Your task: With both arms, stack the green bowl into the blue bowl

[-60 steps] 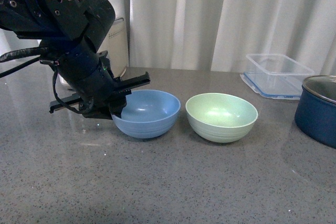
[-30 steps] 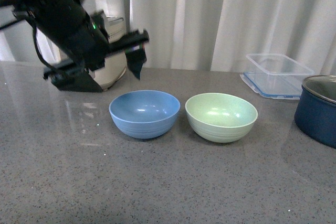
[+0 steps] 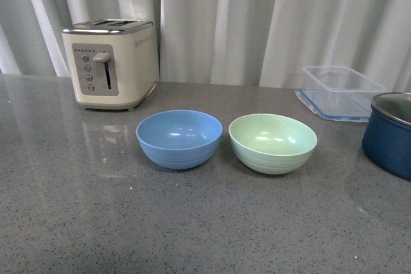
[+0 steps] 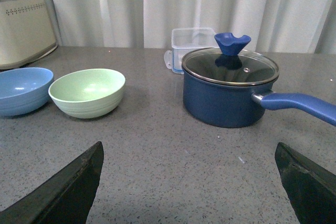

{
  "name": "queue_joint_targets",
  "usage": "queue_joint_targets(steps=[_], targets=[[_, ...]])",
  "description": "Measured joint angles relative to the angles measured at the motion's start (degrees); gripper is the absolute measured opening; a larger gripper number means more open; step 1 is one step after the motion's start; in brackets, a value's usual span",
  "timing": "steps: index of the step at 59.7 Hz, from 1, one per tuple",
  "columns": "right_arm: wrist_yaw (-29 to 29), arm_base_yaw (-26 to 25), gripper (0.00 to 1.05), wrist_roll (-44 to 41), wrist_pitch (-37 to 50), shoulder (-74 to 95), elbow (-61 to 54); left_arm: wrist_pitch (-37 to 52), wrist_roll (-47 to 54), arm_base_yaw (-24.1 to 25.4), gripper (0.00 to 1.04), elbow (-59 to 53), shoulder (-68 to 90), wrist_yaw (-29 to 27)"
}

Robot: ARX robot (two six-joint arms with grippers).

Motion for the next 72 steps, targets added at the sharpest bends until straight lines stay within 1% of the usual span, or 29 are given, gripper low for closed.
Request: queue_joint_targets(steps=[4,5,7,8,12,16,17,21,24,32,44,56,72], targets=[[0.00,0.00,0.95,0.02,0.00,0.00,0.00,2.91,0.39,0.55,0.47,-6.93,-1.95,0.66],[0.00,0.00,0.95,0.00,0.00,0.00,0.00,3.28,0.44,0.57,0.45,-7.87,-2.23,0.72],[0.00,0.00,0.95,0.02,0.00,0.00,0.00,4.39,0.55,0.70,0.38,-11.17,-3.23,1.40],[0.00,0.00,0.95,0.00,0.00,0.00,0.00,4.66,0.59,0.72,0.36,-11.91,-3.48,1.51],[0.02,0.00,0.95,0.00,0.00,0.00,0.00,7.39,0.94,1.46,0.18,-18.25,-6.73,2.03],[0.00,0.00,0.95,0.00,0.00,0.00,0.00,8.98,1.09,2.05,0.06,-21.88,-9.53,2.32],[0.02,0.00,0.95,0.00,0.00,0.00,0.00,9.18,1.07,2.12,0.04,-22.38,-9.90,2.36],[0.00,0.00,0.95,0.00,0.00,0.00,0.00,10.38,1.16,2.84,0.04,-26.10,-12.57,2.95],[0.00,0.00,0.95,0.00,0.00,0.00,0.00,10.93,1.20,4.79,0.04,-28.76,-14.23,5.84],[0.04,0.00,0.95,0.00,0.00,0.00,0.00,11.54,1.20,6.05,0.04,-33.46,-17.94,6.12],[0.00,0.00,0.95,0.00,0.00,0.00,0.00,11.32,1.20,6.08,0.04,-39.06,-24.20,6.19],[0.00,0.00,0.95,0.02,0.00,0.00,0.00,7.50,1.20,6.10,0.04,-43.85,-32.65,6.19],[0.00,0.00,0.95,0.00,0.00,0.00,0.00,2.47,1.20,6.08,0.04,-46.31,-40.24,6.19]])
